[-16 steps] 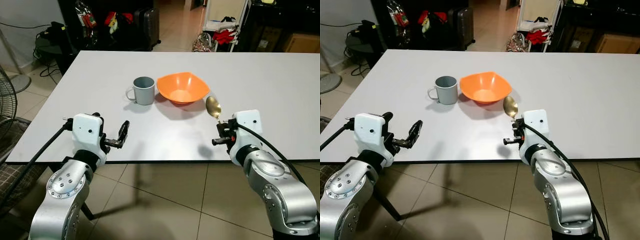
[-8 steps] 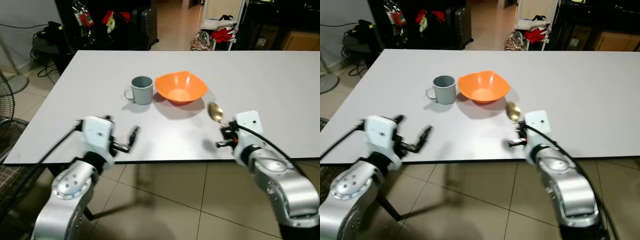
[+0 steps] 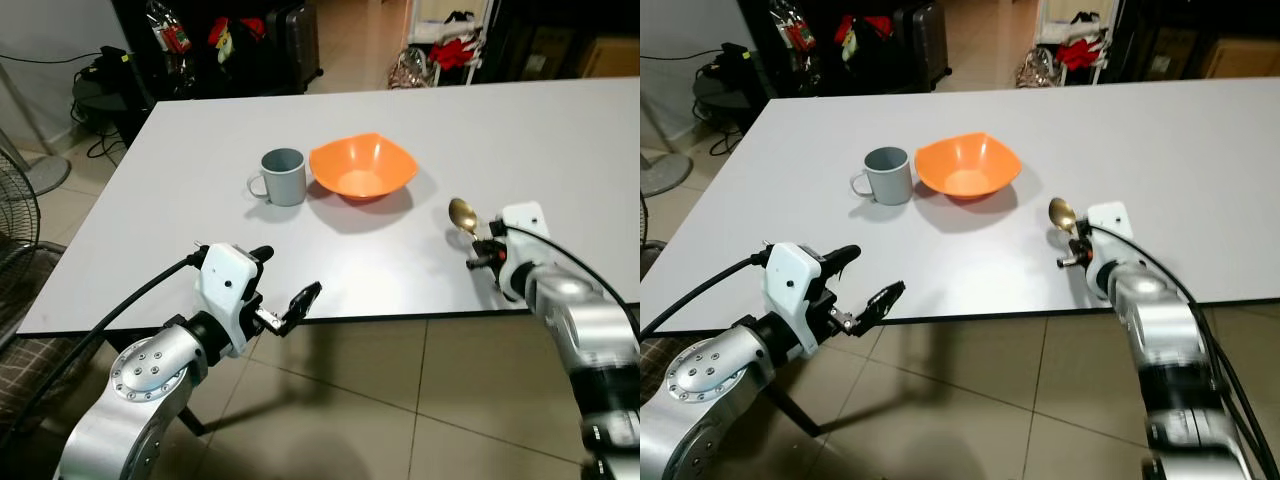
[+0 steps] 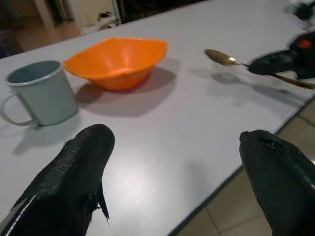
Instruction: Setting the table
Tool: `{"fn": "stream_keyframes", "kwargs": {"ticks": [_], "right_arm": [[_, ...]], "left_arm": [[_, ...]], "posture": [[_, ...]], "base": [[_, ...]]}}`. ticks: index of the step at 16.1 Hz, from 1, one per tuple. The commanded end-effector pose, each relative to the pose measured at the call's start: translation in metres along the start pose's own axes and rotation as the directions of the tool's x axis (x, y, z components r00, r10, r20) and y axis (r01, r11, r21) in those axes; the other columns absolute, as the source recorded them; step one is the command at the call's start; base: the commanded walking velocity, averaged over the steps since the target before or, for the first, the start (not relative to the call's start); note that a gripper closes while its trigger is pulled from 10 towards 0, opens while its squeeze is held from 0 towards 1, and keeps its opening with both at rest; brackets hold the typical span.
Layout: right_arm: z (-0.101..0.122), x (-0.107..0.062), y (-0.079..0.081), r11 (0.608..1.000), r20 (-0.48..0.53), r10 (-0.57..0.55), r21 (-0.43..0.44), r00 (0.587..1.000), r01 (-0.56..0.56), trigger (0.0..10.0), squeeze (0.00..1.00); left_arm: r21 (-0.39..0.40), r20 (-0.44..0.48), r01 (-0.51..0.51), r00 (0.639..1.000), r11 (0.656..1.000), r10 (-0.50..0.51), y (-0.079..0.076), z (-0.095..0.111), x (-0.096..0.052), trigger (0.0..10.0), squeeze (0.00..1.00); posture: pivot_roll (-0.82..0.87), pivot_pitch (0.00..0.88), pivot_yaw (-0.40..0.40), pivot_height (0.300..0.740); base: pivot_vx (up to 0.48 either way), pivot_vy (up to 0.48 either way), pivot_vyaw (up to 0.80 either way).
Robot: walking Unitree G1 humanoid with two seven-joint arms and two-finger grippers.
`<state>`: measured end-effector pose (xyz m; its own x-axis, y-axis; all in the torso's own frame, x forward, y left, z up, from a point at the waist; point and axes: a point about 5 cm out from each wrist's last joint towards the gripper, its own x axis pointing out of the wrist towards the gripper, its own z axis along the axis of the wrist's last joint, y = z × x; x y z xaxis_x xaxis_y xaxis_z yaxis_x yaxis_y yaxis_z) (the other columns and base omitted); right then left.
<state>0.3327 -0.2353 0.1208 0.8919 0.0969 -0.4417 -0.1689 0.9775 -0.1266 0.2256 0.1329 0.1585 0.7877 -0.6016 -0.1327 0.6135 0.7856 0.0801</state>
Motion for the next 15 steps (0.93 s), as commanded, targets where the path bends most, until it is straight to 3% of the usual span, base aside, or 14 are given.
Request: {"fn": "stream_keyframes", "kwargs": {"ticks": [1,6,8,10,13,14,15], "right_arm": [[0.004,0.006,0.003,0.998,0.034,0.058,0.006,0.998,-0.059,10.0,0.0],[0.007,0.024,0.015,0.997,0.023,0.08,-0.005,0.997,-0.08,10.0,0.0],[0.009,0.031,0.014,1.0,0.011,-0.01,0.029,1.0,0.01,10.0,0.0],[0.009,0.036,0.025,0.999,0.004,0.037,0.025,0.999,-0.037,10.0,0.0],[0.007,0.039,0.027,0.999,-0.016,0.022,0.026,1.0,-0.022,10.0,0.0],[0.006,0.04,0.027,1.0,-0.022,0.013,0.027,1.0,-0.013,10.0,0.05],[0.005,0.04,0.027,0.999,-0.025,0.002,0.034,1.0,-0.001,10.0,1.0]], "left_arm": [[-0.002,-0.01,0.027,1.0,1.0,-0.027,-0.002,0.001,-0.002,10.0,0.0],[-0.015,-0.035,0.088,0.996,0.996,-0.088,-0.009,0.0,-0.003,10.0,0.0],[-0.017,-0.042,0.094,0.995,0.995,-0.095,-0.011,-0.001,-0.004,10.0,0.0],[-0.019,-0.047,0.097,0.994,0.995,-0.098,-0.012,-0.001,-0.005,10.0,0.0],[-0.018,-0.051,0.094,0.994,0.995,-0.094,-0.011,-0.001,-0.005,10.0,0.0],[-0.017,-0.052,0.093,0.994,0.995,-0.094,-0.011,-0.001,-0.005,10.0,0.0],[-0.018,-0.051,0.094,0.994,0.995,-0.095,-0.011,-0.001,-0.005,10.0,0.0]], "posture": [[-0.08,0.049,0.1,0.74],[-0.07,0.059,0.103,0.74],[-0.06,0.061,0.095,0.74],[-0.06,0.064,0.089,0.74],[-0.06,0.062,0.082,0.74],[-0.06,0.062,0.081,0.74],[-0.06,0.06,0.082,0.74]], "base": [[0.0,0.0,0.0],[0.0,0.0,0.0],[0.0,0.0,0.0],[0.0,0.0,0.0],[0.0,0.0,0.0],[0.0,0.0,0.0],[0.0,0.0,0.0]]}}
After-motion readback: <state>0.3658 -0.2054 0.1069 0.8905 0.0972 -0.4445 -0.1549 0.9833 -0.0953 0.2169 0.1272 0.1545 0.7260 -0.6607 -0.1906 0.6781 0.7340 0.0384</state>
